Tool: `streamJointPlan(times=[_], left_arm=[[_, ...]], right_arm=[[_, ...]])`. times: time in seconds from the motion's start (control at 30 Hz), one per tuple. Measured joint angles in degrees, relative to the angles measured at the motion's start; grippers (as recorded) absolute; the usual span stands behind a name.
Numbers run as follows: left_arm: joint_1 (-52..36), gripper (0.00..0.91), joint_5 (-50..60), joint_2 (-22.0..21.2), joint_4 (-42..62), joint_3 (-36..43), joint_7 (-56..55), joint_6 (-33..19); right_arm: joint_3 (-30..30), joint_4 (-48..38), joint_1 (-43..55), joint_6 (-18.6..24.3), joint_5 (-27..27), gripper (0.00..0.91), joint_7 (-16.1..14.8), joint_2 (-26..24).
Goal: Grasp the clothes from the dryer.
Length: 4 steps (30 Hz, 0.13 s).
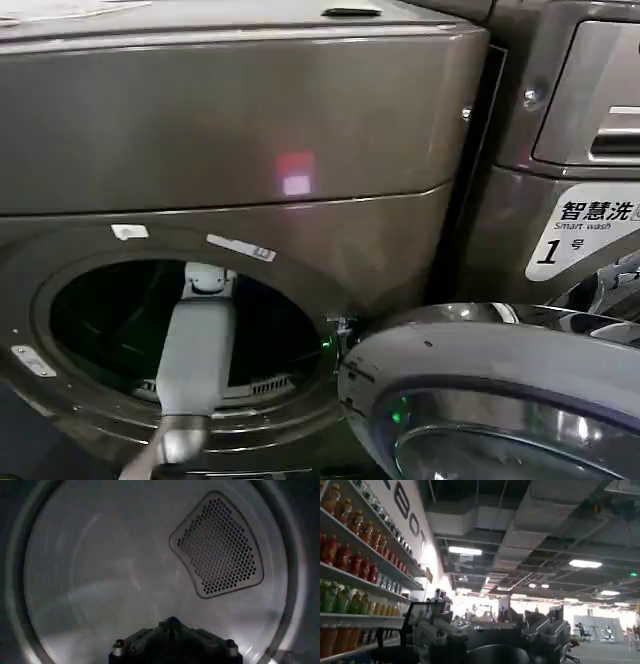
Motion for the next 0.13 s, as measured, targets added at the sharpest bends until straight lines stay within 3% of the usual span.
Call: streamJointPlan(times=[0.13], left_arm=[[0.26,0.000,-0.06,0.05,-0.19,0.00,-0.34,-0.01]], right_arm=[[0.13,0.34,-0.07,-0.44,0.02,0.907,-0.01,0.02]])
